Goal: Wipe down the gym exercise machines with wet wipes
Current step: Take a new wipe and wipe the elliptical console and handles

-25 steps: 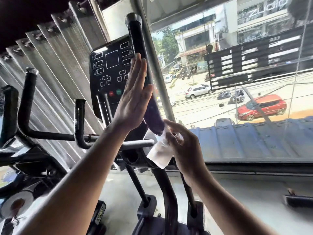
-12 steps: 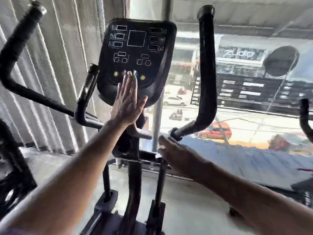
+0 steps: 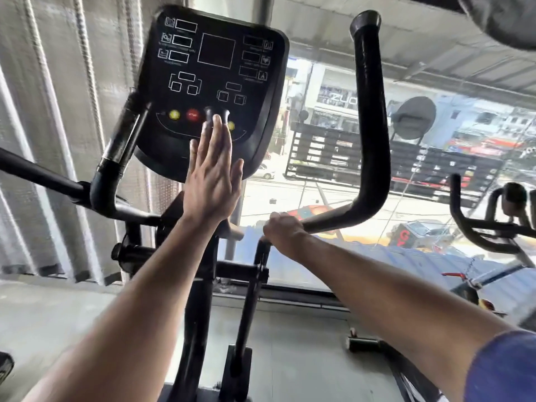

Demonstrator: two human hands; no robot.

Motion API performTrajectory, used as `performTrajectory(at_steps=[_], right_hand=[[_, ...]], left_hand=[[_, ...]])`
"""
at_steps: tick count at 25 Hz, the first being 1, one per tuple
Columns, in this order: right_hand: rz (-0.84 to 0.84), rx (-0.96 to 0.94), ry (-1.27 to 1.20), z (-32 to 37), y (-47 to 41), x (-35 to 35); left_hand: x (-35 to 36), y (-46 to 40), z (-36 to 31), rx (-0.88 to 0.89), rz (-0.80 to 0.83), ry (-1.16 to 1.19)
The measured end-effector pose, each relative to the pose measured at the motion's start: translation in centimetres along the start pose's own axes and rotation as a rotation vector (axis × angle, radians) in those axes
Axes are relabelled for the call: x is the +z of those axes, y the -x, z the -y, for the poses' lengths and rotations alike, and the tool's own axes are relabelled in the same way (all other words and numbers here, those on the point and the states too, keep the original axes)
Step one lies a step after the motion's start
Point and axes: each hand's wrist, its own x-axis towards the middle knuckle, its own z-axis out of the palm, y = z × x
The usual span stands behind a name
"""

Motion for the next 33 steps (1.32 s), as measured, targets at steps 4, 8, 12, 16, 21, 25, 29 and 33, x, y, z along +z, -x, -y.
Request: performTrajectory(at_steps=[4, 8, 12, 16, 21, 25, 29, 33], right_hand=[[0.058, -0.027, -0.003, -0.2, 0.0, -0.3], [0.071, -0.087, 0.095, -1.2, 2.8, -3.0], [0.041, -0.091, 0.091, -4.6, 8.9, -8.9], [0.023, -0.158, 0.181, -7.9, 15.4, -13.6], [-0.001, -0.158, 0.266, -8.5, 17.9, -13.9], [-0.018, -0.123, 0.153, -5.7, 14.1, -10.9], [-0.046, -0.082, 0.052, -1.6, 6.3, -4.0], [-0.020, -0.061, 0.043, 0.4, 2.3, -1.2]], left_hand=[[0.0, -0.1, 0.2, 0.000, 0.001, 0.004], [-0.3, 0.0, 0.1, -0.005, 0.019, -0.017], [-0.3, 0.0, -0.1, -0.014, 0.034, -0.019], [-0.4, 0.0, -0.1, -0.023, 0.047, -0.017], [-0.2, 0.1, 0.0, -0.014, 0.040, -0.004], [-0.3, 0.1, -0.1, -0.023, 0.032, -0.022], [-0.6, 0.2, -0.5, -0.045, 0.037, -0.034], [-0.3, 0.0, -0.6, -0.049, 0.028, -0.070]])
